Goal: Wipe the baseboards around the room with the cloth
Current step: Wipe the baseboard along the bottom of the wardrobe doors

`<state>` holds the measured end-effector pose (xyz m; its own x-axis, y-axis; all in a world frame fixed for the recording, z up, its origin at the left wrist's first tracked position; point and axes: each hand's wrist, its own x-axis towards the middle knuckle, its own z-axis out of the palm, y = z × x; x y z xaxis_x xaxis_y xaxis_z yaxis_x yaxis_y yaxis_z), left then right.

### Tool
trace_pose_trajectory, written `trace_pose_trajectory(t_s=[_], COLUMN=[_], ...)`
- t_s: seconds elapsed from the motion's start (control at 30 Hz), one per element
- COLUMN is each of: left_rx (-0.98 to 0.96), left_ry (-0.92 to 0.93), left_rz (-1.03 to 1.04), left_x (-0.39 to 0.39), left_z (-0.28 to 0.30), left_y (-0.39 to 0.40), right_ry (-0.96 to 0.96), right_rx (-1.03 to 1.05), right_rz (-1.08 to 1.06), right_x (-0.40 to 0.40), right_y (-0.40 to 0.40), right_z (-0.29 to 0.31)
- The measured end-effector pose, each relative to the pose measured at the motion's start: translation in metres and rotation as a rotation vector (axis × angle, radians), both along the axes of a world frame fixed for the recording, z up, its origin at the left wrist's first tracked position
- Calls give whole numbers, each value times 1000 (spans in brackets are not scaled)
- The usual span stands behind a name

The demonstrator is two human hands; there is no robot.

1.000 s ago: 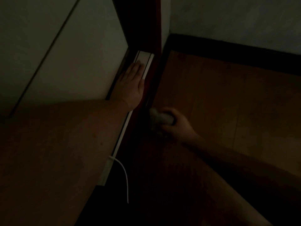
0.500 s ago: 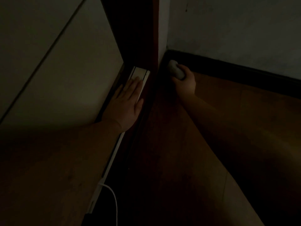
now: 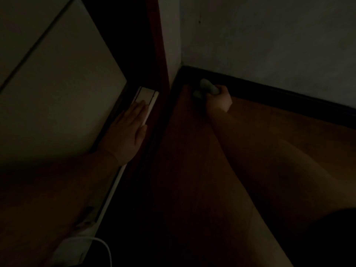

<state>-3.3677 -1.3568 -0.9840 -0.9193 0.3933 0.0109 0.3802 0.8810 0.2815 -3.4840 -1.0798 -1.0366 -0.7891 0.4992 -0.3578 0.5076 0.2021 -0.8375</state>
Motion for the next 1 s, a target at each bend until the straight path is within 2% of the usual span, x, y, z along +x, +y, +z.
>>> trace_pose_trajectory(t_s=[0.33, 0.47, 0.6, 1.0], left_rx=[-58, -126, -226, -151], left_ry=[22, 50, 48, 10], left_rz=[-9, -92, -339, -285], left_x=[-4, -5, -11, -11], left_z=[-2, 2, 3, 1], left_y=[0, 6, 10, 9], right_ry=[-60, -80, -6, 144], right_rx=[215, 238, 217, 207], right_rz=[-214, -165, -56, 244], right_x=[71, 97, 104, 42], right_y=[166, 200, 180, 20], right_z=[7, 11, 13, 9])
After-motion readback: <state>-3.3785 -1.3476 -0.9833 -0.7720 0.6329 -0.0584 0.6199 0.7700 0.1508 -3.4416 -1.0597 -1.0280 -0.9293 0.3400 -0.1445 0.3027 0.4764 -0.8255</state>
